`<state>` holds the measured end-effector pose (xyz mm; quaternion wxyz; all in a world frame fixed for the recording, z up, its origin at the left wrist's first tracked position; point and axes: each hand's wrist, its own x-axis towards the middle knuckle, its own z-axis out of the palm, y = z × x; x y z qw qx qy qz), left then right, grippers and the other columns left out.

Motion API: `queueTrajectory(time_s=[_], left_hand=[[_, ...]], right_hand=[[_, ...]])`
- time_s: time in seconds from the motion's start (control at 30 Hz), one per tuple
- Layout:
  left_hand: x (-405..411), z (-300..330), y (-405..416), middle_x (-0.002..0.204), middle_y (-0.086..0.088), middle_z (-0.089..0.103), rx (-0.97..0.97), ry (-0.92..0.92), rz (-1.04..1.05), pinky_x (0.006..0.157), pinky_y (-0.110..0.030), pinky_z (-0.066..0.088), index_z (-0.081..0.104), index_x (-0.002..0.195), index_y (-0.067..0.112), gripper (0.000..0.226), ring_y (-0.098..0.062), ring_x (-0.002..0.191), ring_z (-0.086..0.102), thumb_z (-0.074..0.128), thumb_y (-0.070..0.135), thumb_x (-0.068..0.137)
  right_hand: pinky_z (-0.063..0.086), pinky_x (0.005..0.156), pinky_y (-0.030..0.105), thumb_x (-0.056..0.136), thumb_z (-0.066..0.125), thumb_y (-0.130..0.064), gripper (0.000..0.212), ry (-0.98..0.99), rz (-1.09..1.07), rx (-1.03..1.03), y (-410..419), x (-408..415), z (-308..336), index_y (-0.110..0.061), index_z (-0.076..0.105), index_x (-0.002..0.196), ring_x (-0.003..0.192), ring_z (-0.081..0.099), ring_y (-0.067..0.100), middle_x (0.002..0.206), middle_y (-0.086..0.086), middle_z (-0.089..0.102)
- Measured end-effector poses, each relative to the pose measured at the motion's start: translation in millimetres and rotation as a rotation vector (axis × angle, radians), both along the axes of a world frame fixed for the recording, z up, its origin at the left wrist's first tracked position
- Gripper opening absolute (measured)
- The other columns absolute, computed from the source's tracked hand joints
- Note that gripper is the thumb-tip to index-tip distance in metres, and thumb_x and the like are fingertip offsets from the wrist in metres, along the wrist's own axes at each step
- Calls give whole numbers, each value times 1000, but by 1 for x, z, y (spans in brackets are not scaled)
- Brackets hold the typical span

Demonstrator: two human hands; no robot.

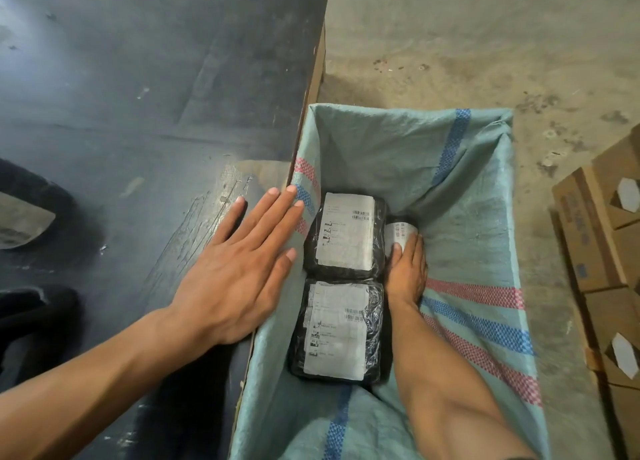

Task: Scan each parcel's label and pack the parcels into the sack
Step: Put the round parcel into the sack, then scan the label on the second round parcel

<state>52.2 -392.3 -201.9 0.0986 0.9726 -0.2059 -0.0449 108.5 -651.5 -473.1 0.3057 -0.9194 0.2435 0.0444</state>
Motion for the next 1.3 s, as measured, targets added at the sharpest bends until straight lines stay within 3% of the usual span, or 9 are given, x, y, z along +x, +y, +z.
queueTrajectory(time_s=[0.43, 0.57, 0.7, 0.83, 1.0, 1.2, 1.3], left_hand=[[0, -10, 3, 170, 6, 1, 10, -52, -11, 127, -41, 0, 11, 162, 19, 60, -6, 155, -8, 18, 41, 107], [1, -15, 5, 170, 6, 1, 23, -71, -14, 127, -42, 1, 10, 162, 19, 61, -6, 155, -9, 12, 44, 107], [2, -17, 6, 169, 8, -7, 31, -70, -13, 126, -39, -6, 4, 162, 22, 61, -3, 153, -16, 7, 46, 106], [3, -16, 5, 168, 8, -10, 15, -63, -22, 126, -38, -10, 0, 161, 23, 61, -5, 152, -19, 6, 46, 105], [2, -14, 4, 169, 5, -6, 22, -69, -16, 126, -40, -9, 4, 162, 20, 61, -10, 155, -12, 11, 41, 105], [-4, -1, 3, 170, -1, 8, -41, -20, -9, 126, -42, -5, 19, 162, 14, 59, -16, 157, 1, 26, 37, 107], [-15, 20, 8, 158, -8, 41, -257, 52, 13, 123, -41, 19, 42, 152, 10, 54, -25, 148, 33, 44, 35, 104]], right_hand=[[22, 128, 45, 115, 29, -37, 63, 126, 47, 38, 1, 4, 23, -9, 11, 169, 162, 15, 32, 176, 14, 10], [34, 123, 51, 115, 28, -39, 64, 247, 91, 46, -4, 1, 45, -11, 9, 169, 156, 28, 38, 176, 14, 12], [43, 114, 53, 114, 29, -37, 60, 287, 119, 24, -12, -11, 73, -12, 16, 167, 141, 48, 42, 166, 17, 35], [41, 116, 52, 114, 29, -37, 58, 313, 211, -10, -18, -26, 107, -15, 21, 167, 139, 50, 40, 159, 19, 45], [32, 122, 51, 114, 29, -38, 59, 262, 254, -13, -12, -55, 157, -15, 21, 168, 150, 39, 40, 168, 17, 34], [36, 119, 53, 114, 28, -44, 59, 232, 294, -79, 13, -102, 215, -15, 29, 165, 148, 43, 40, 163, 19, 44], [40, 115, 49, 112, 34, -47, 56, 179, 328, -110, 29, -120, 248, -18, 42, 159, 144, 47, 40, 157, 19, 51]])
